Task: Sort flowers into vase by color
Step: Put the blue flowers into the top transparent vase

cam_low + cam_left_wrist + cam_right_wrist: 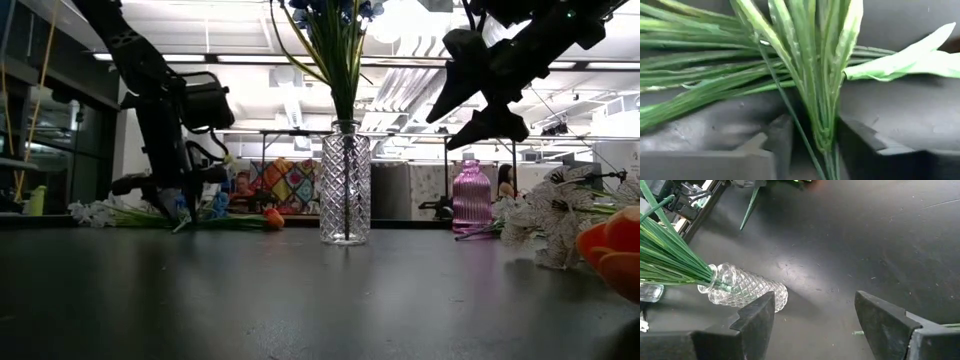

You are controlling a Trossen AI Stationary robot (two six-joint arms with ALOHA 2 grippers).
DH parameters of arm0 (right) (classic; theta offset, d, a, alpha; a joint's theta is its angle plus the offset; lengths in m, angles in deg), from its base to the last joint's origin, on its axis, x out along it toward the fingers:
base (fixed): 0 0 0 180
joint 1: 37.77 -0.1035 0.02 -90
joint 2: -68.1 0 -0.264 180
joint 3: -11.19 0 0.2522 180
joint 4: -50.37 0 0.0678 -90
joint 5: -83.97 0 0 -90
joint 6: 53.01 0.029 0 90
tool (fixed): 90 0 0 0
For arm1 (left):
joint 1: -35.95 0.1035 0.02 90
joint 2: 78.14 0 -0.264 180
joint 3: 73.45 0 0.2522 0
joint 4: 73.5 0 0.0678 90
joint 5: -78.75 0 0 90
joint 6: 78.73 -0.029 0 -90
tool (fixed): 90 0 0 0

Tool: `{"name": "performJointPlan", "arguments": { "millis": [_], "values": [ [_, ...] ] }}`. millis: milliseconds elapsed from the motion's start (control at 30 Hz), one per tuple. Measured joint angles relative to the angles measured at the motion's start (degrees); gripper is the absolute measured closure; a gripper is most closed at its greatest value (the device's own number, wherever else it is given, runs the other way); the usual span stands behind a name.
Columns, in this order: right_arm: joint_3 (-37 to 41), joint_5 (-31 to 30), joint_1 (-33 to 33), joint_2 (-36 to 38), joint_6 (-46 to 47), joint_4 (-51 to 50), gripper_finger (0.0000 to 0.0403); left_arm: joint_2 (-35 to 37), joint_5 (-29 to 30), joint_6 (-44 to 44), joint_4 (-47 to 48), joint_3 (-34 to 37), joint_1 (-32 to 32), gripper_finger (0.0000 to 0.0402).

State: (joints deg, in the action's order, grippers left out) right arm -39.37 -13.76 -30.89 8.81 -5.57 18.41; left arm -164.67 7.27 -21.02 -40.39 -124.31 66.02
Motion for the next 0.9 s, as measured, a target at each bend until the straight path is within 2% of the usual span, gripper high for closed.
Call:
{"name": "performJointPlan", "arguments": {
  "millis": [100,133,233,367,467,567,633,733,833,900],
  "values": [
    [0.0,0.0,0.0,0.0,0.0,0.0,0.0140,0.9,0.3,-2.6,-0.5,0.0,0.1,0.0367],
    [0.0,0.0,0.0,0.0,0.0,0.0,0.0140,1.3,0.0,-3.2,-0.5,0.0,0.0,0.0382],
    [0.0,0.0,0.0,0.0,0.0,0.0,0.0140,3.8,-1.6,-4.4,-0.3,0.0,-0.5,0.0387],
    [0.0,0.0,0.0,0.0,0.1,0.0,0.0140,10.6,-2.4,-8.3,0.2,0.0,-2.9,0.0397],
    [0.0,0.0,0.0,0.0,0.2,0.0,0.0140,17.9,-0.5,-9.3,-0.5,0.0,-5.4,0.0398],
    [0.0,0.0,0.0,0.0,0.1,0.0,0.0140,24.8,1.8,-14.7,-5.9,0.1,-8.4,0.0399],
    [0.0,0.0,0.0,0.0,0.1,0.0,0.0140,28.7,2.2,-19.2,-16.1,2.0,-10.6,0.0400],
    [0.0,-0.1,0.0,0.0,0.1,0.0,0.0140,31.4,2.2,-24.5,-38.1,8.2,-13.7,0.0400],
    [0.0,-0.1,0.0,0.0,0.3,0.0,0.0140,29.5,3.1,-25.2,-60.9,15.9,-15.3,0.0401],
    [0.0,-0.1,0.0,0.0,0.3,0.0,0.0140,25.9,4.9,-23.7,-72.3,20.0,-15.9,0.0401]
  ]
}}
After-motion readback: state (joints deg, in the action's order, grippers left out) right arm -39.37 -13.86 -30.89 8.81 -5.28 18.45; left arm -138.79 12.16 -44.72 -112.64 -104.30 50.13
